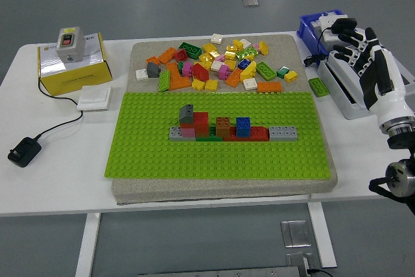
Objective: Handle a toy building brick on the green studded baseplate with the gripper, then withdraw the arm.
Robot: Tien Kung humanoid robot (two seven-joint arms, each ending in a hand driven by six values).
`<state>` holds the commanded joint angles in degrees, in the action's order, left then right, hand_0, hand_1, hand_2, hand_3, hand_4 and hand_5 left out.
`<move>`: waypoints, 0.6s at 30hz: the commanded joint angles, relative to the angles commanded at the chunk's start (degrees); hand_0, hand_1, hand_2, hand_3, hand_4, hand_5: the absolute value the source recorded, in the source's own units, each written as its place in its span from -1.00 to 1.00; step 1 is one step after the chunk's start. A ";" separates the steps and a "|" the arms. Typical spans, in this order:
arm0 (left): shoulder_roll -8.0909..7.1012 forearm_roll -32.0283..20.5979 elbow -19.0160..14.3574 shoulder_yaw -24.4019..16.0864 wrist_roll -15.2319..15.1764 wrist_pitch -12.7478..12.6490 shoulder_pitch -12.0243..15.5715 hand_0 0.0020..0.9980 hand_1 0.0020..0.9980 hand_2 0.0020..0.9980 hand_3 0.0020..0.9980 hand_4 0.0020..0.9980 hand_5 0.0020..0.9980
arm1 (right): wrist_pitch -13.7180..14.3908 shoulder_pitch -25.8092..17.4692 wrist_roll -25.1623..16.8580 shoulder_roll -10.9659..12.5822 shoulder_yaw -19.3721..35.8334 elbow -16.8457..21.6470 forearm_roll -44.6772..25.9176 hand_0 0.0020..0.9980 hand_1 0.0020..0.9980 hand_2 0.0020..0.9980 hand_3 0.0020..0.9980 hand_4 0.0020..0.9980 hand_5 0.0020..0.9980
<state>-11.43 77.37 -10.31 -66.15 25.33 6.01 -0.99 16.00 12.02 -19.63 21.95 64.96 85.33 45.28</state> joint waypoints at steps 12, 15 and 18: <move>0.04 2.26 0.00 -2.26 0.90 0.27 -0.54 0.45 0.39 0.30 0.31 -0.28 0.21 | -0.66 -0.53 -1.50 -0.29 2.16 1.33 -2.87 0.53 0.48 0.56 0.49 0.31 0.93; 0.06 2.43 0.00 -2.41 1.06 0.32 -0.63 0.45 0.39 0.30 0.31 -0.28 0.21 | -0.59 -0.46 -1.47 -0.31 2.72 2.01 -2.81 0.53 0.48 0.56 0.49 0.31 0.93; 0.04 2.64 0.00 -2.61 1.17 0.36 -0.68 0.45 0.39 0.30 0.31 -0.27 0.19 | -0.57 -0.41 -1.44 -0.54 3.03 2.29 -2.79 0.51 0.47 0.56 0.49 0.31 0.93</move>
<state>-11.38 80.01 -10.31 -68.75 26.50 6.37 -1.66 15.43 11.61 -21.06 21.41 67.99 87.62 42.49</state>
